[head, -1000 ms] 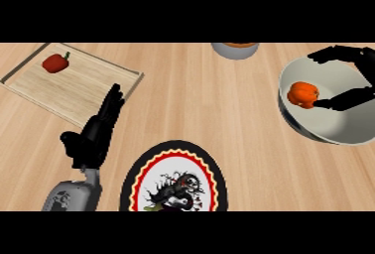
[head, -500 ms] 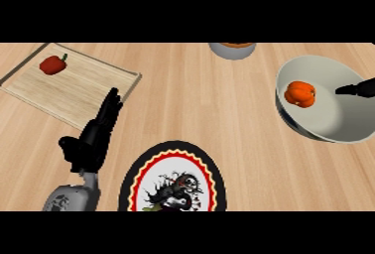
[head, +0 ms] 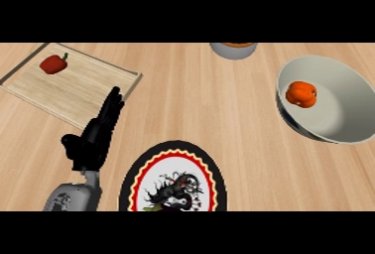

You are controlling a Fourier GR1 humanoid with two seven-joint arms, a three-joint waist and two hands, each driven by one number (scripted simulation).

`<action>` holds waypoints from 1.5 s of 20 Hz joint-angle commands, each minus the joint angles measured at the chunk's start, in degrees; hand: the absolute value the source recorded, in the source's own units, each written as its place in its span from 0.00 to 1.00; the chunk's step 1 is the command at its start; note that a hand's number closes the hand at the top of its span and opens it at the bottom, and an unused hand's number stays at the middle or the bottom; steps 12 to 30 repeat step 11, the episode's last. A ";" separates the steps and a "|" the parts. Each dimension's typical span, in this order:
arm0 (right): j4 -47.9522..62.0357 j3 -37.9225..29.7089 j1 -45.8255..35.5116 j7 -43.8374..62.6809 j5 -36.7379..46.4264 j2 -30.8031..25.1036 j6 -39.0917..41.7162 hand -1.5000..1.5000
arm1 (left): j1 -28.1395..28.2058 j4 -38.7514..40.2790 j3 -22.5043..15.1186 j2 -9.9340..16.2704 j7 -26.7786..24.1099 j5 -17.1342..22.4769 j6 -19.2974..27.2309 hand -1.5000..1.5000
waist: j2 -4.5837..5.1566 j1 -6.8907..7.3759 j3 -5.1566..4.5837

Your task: Pick the squash from the plate and place it in the bowl

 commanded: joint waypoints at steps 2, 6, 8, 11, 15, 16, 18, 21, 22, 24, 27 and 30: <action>5.66 -2.22 1.35 -5.13 -1.12 -4.25 8.83 0.00 | 1.67 -2.76 -0.80 -0.28 1.13 -0.51 0.09 0.50 | 0.06 0.35 0.05; 7.04 -1.48 4.05 -9.43 -0.20 -6.10 12.58 0.00 | 1.44 -3.35 -2.16 -1.18 1.34 -2.26 1.27 0.50 | 0.22 0.54 0.13; 6.55 -0.44 4.79 -10.95 0.91 -5.36 11.81 0.00 | 1.14 -2.91 -0.13 -0.17 1.05 0.12 -0.41 0.50 | 0.27 0.67 0.12; 6.50 -0.15 5.16 -10.38 0.54 -6.21 13.14 0.00 | -2.75 1.74 0.92 0.01 0.32 -0.09 -0.70 0.50 | 0.31 0.19 0.09; 6.50 -0.15 5.16 -10.38 0.54 -6.21 13.14 0.00 | -2.75 1.74 0.92 0.01 0.32 -0.09 -0.70 0.50 | 0.31 0.19 0.09; 6.50 -0.15 5.16 -10.38 0.54 -6.21 13.14 0.00 | -2.75 1.74 0.92 0.01 0.32 -0.09 -0.70 0.50 | 0.31 0.19 0.09; 6.50 -0.15 5.16 -10.38 0.54 -6.21 13.14 0.00 | -2.75 1.74 0.92 0.01 0.32 -0.09 -0.70 0.50 | 0.31 0.19 0.09; 6.50 -0.15 5.16 -10.38 0.54 -6.21 13.14 0.00 | -2.75 1.74 0.92 0.01 0.32 -0.09 -0.70 0.50 | 0.31 0.19 0.09; 6.50 -0.15 5.16 -10.38 0.54 -6.21 13.14 0.00 | -2.75 1.74 0.92 0.01 0.32 -0.09 -0.70 0.50 | 0.31 0.19 0.09; 6.50 -0.15 5.16 -10.38 0.54 -6.21 13.14 0.00 | -2.75 1.74 0.92 0.01 0.32 -0.09 -0.70 0.50 | 0.31 0.19 0.09; 6.50 -0.15 5.16 -10.38 0.54 -6.21 13.14 0.00 | -2.75 1.74 0.92 0.01 0.32 -0.09 -0.70 0.50 | 0.31 0.19 0.09; 6.50 -0.15 5.16 -10.38 0.54 -6.21 13.14 0.00 | -2.75 1.74 0.92 0.01 0.32 -0.09 -0.70 0.50 | 0.31 0.19 0.09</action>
